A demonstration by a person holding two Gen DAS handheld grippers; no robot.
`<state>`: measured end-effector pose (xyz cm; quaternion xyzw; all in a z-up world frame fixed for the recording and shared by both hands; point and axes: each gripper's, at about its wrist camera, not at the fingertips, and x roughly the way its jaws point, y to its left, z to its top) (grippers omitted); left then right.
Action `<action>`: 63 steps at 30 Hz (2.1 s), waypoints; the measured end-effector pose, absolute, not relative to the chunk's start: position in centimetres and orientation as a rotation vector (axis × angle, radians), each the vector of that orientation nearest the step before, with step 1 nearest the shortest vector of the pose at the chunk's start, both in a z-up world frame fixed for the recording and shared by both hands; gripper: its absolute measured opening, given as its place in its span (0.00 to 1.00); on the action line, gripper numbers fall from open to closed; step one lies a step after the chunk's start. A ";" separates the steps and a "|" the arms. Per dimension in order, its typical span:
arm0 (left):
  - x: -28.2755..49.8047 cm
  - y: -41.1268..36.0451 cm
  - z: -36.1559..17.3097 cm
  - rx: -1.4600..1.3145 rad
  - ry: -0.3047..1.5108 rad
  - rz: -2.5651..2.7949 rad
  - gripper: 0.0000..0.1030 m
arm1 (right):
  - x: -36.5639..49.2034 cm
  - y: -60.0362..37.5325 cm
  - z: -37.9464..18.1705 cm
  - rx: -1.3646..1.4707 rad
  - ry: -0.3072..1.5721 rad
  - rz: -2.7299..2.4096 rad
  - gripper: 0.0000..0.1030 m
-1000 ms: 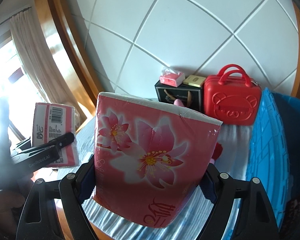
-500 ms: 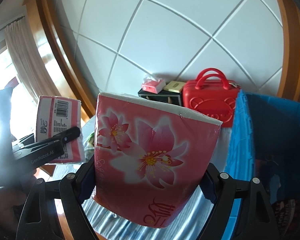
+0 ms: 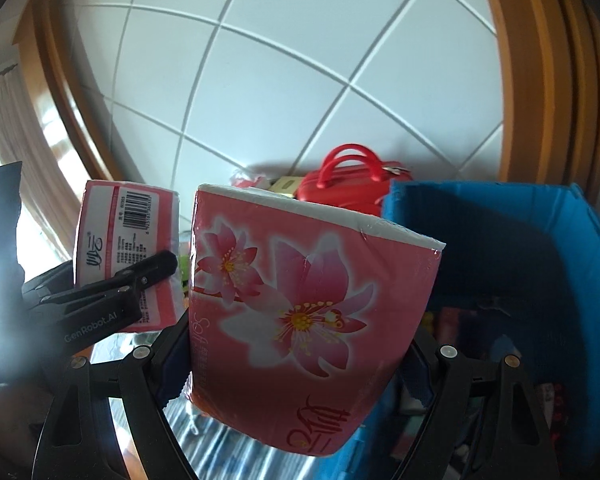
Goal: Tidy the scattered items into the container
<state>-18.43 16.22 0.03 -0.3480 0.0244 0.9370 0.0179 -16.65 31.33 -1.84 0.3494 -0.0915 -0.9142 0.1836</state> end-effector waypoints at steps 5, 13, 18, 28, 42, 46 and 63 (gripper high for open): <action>-18.6 21.4 0.3 -1.047 0.135 2.826 0.61 | -15.9 35.3 -2.1 1.004 -0.293 -2.637 0.83; -19.5 28.2 0.6 -1.009 0.185 2.697 0.61 | -14.6 41.8 -3.1 1.054 -0.388 -2.738 0.83; -20.3 31.6 1.1 -0.983 0.200 2.638 0.61 | -13.9 45.2 -3.6 1.081 -0.442 -2.813 0.83; -22.5 36.9 -0.2 -0.991 0.233 2.527 0.61 | -11.6 51.3 -4.7 1.139 -0.559 -2.941 0.83; -24.6 39.9 -1.1 -1.000 0.246 2.457 0.61 | -10.6 55.2 -6.1 1.204 -0.632 -2.992 0.83; -24.9 40.2 -1.0 -0.997 0.245 2.453 0.61 | -10.8 55.2 -5.9 1.209 -0.628 -2.986 0.84; -26.9 37.2 -1.8 -1.060 0.131 2.502 1.00 | -12.4 55.7 -6.4 1.209 -0.623 -2.977 1.00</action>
